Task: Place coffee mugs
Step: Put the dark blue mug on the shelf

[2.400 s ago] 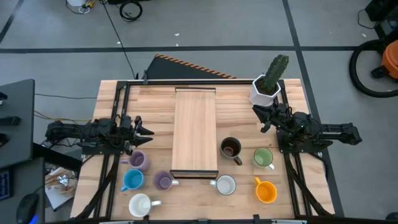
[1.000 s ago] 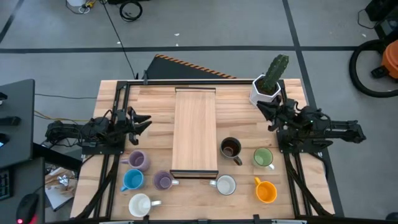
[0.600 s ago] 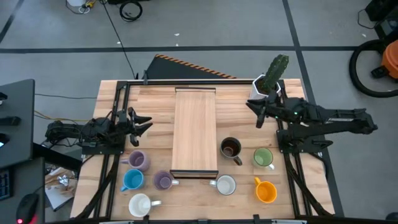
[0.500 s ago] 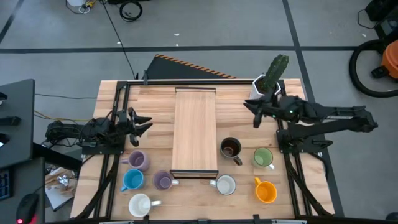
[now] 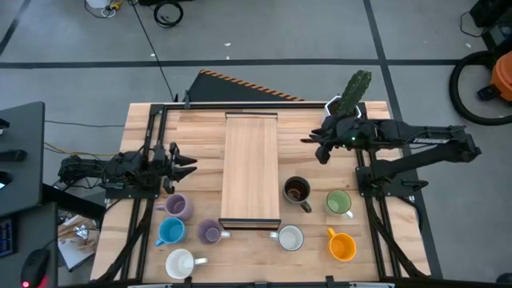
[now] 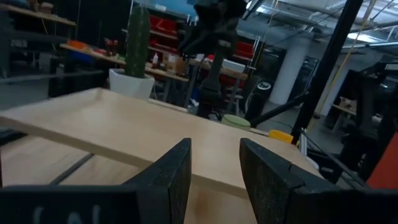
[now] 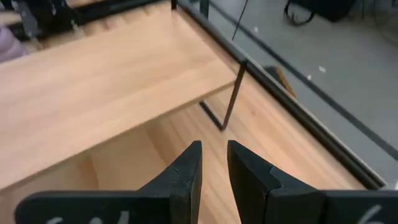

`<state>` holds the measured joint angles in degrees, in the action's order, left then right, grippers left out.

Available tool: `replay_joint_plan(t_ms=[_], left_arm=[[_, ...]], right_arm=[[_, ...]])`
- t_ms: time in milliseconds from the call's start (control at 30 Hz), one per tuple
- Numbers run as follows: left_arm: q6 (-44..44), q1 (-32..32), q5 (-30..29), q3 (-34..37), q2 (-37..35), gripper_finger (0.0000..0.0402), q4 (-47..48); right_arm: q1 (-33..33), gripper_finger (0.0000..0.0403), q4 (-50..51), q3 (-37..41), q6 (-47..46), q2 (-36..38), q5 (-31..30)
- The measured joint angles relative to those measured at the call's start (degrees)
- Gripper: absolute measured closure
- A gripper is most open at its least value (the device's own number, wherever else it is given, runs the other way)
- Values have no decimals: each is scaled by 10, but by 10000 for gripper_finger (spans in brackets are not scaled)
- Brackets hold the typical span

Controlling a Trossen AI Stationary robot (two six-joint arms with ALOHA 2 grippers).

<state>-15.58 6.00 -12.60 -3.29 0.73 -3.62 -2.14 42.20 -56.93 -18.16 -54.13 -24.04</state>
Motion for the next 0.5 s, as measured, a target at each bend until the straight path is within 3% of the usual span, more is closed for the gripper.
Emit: replay_joint_plan(t_ms=[300,500], left_arm=[[8,0,-8,0,0,260,9],[21,0,-18,0,0,260,9]], right_arm=[[40,321,212,-99,-48,-93,18],[46,321,228,-99,-156,-145,146]])
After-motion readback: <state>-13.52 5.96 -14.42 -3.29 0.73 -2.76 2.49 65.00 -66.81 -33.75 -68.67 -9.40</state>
